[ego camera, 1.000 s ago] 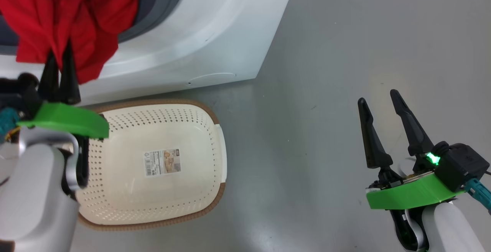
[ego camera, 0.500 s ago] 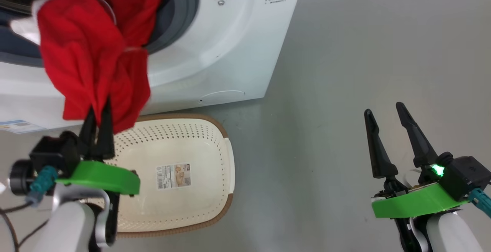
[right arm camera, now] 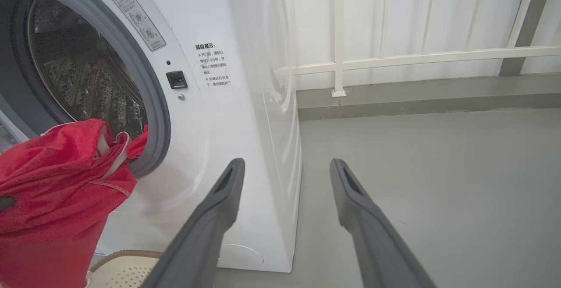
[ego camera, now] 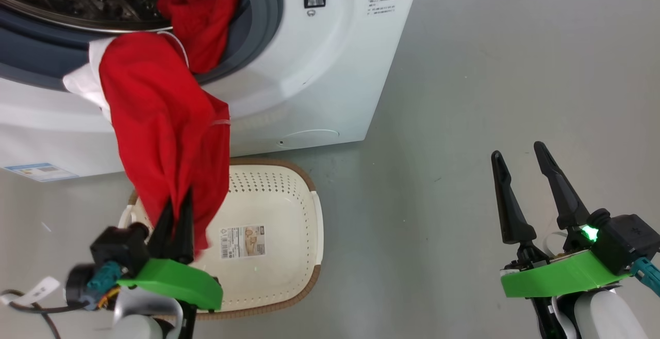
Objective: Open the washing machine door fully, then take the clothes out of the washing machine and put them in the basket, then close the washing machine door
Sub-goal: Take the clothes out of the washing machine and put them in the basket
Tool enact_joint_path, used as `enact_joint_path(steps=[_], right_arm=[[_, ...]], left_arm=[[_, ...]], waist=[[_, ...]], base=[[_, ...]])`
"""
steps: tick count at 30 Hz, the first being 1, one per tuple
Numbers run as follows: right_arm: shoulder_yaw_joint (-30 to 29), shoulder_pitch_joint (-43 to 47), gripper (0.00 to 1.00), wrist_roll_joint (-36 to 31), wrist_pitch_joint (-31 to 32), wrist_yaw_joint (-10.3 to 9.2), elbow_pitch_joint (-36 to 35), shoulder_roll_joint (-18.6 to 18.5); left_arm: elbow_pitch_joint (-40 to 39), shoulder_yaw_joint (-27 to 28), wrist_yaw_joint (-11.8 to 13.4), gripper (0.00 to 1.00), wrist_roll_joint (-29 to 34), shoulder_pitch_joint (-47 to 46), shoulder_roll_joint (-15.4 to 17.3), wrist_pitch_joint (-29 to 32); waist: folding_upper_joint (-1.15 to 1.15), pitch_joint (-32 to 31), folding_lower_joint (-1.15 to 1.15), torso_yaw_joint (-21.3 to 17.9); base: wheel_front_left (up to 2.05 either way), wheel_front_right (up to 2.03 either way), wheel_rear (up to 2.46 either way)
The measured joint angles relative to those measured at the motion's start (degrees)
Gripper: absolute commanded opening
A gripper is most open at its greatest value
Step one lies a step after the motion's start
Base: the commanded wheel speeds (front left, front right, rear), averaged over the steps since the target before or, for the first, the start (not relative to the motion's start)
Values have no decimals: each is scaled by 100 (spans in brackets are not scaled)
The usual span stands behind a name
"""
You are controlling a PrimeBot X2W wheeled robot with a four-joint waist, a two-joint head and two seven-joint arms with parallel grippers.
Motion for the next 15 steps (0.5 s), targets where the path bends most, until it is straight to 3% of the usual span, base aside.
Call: enact_joint_path(steps=[15], right_arm=[[46,-28,100,32,0,0,-23,0]], left_arm=[[2393,-101,-482,0,-331,-493,-427,-416]], waist=[[0,248,0,-151]], base=[[0,0,0]])
